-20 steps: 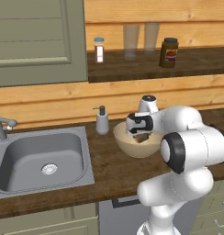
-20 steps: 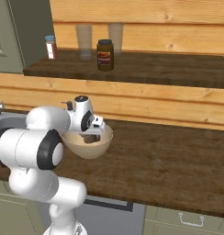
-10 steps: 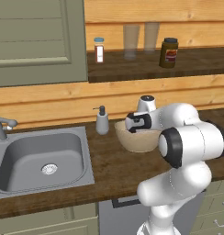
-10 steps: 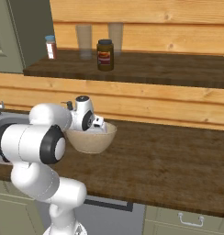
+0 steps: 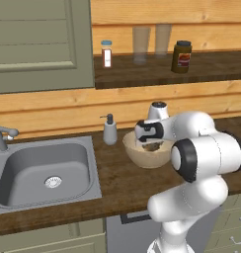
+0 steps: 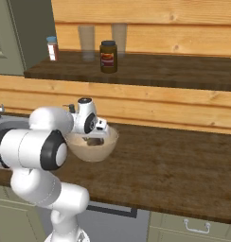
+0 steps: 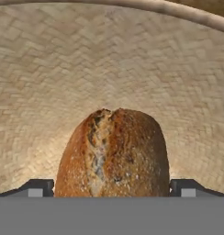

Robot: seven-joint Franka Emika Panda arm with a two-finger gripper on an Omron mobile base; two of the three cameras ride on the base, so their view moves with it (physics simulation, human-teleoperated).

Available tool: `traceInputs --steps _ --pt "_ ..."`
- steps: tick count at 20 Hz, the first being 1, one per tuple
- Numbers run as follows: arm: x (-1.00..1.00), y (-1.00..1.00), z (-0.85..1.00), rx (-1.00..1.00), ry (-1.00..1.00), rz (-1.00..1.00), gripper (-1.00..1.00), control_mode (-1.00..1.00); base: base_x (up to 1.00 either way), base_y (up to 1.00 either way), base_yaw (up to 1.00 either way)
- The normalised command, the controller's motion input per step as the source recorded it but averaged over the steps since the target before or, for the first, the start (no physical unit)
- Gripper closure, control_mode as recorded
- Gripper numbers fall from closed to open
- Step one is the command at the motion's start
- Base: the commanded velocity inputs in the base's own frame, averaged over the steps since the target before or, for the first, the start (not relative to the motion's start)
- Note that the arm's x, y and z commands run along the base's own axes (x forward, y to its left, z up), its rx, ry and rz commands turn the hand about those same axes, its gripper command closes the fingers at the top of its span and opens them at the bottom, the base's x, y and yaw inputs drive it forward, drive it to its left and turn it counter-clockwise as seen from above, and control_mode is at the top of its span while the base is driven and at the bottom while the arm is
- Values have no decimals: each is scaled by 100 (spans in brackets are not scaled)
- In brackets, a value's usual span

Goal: Open the cabinet, pick up the bread from the cabinet and place it in the basket. Then move the basket to the dining counter.

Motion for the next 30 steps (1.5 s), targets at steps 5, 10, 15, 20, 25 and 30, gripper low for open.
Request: traceInputs --steps 5,10,15,20,25,30 --pt "-33 0 43 0 -9 0 -100 -100 0 0 0" --pt "-52 0 30 3 -7 0 -100 -100 0 0 0" --pt "-6 0 17 9 3 0 -100 -100 0 0 0" --pt "1 3 5 2 6 -4 -100 -100 0 0 0" --pt "-2 14 16 6 18 -15 -100 -100 0 0 0" --pt "-1 28 7 7 19 -21 -100 -100 0 0 0"
